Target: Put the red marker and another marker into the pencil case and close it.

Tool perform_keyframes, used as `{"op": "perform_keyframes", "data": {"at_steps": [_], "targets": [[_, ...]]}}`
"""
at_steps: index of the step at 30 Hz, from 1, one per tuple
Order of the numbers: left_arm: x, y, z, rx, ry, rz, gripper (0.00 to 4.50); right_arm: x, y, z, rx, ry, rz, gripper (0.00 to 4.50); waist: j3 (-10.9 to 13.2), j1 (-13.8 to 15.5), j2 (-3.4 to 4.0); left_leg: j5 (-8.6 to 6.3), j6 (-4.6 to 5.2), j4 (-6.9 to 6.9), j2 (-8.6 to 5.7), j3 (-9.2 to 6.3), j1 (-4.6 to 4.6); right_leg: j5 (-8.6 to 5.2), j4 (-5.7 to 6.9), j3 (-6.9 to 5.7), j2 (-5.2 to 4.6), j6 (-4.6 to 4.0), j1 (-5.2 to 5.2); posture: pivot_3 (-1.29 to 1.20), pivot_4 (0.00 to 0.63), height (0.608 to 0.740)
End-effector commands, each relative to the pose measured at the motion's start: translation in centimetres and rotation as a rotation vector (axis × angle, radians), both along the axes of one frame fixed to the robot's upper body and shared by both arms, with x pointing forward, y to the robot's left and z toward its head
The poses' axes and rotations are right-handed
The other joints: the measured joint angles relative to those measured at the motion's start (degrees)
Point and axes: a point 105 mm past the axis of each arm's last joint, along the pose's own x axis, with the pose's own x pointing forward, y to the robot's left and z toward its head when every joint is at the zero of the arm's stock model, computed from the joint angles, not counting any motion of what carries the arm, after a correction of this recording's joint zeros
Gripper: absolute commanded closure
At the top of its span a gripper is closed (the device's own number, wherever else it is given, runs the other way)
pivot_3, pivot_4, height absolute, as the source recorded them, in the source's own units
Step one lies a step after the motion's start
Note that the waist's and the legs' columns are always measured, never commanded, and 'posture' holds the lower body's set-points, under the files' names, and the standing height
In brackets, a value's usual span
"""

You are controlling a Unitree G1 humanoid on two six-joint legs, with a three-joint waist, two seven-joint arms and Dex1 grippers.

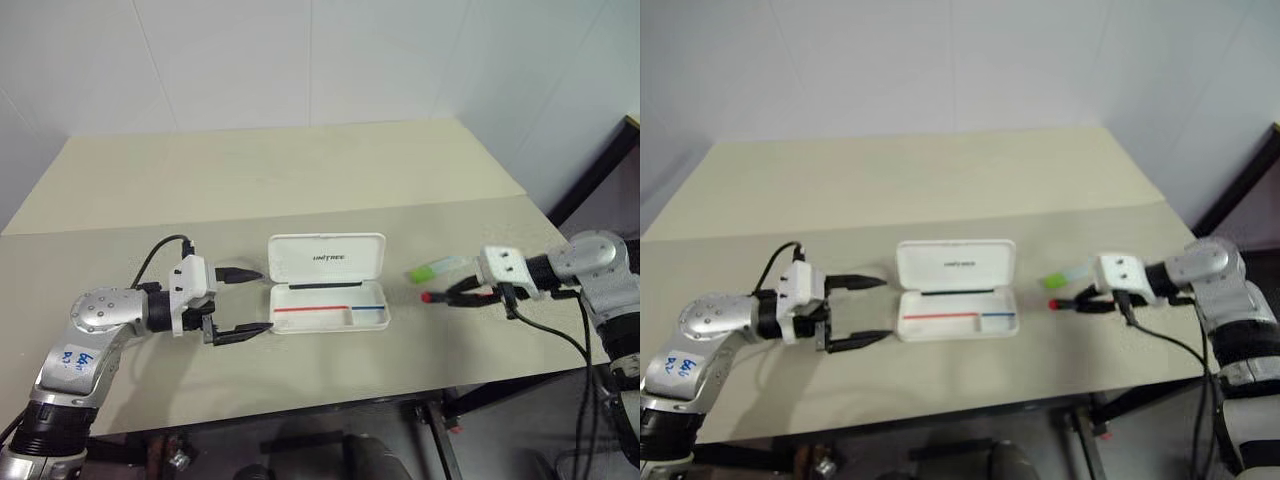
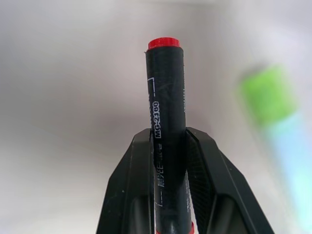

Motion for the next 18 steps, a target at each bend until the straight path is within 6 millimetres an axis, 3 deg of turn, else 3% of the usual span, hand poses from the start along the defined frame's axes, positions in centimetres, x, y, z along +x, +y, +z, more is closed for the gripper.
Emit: {"op": "perform_keyframes", "data": {"at_steps": [1,10,18], "targets": [[0.2,1.2,0.1,0.012,-0.030,0.048,0.00,-0.8,3.3,2.5,0.121,0.002,0.019,3.92,0.0,0.2,0.00,-0.04,-0.07,0.00,0.03,-0.03,-0.04,-0.02,0.09,-0.02,0.02,0.06,-0.08,0.00,0.150,0.740],[0.1,3.1,-0.7,0.038,-0.017,0.110,0.00,-1.2,10.2,2.2,0.189,-0.007,0.087,3.92,0.0,1.0,0.00,-0.10,-0.09,0.27,0.02,-0.07,-1.63,-0.05,0.42,-0.16,0.05,0.22,-1.70,0.00,0.150,0.740],[-0.1,3.2,-0.7,0.032,-0.024,0.129,0.00,0.1,14.5,1.4,0.174,-0.062,0.182,3.92,0.0,0.9,0.02,-0.12,-0.03,0.29,0.00,-0.05,-1.76,-0.05,0.37,-0.19,0.06,0.24,-1.76,0.00,0.150,0.740]]}}
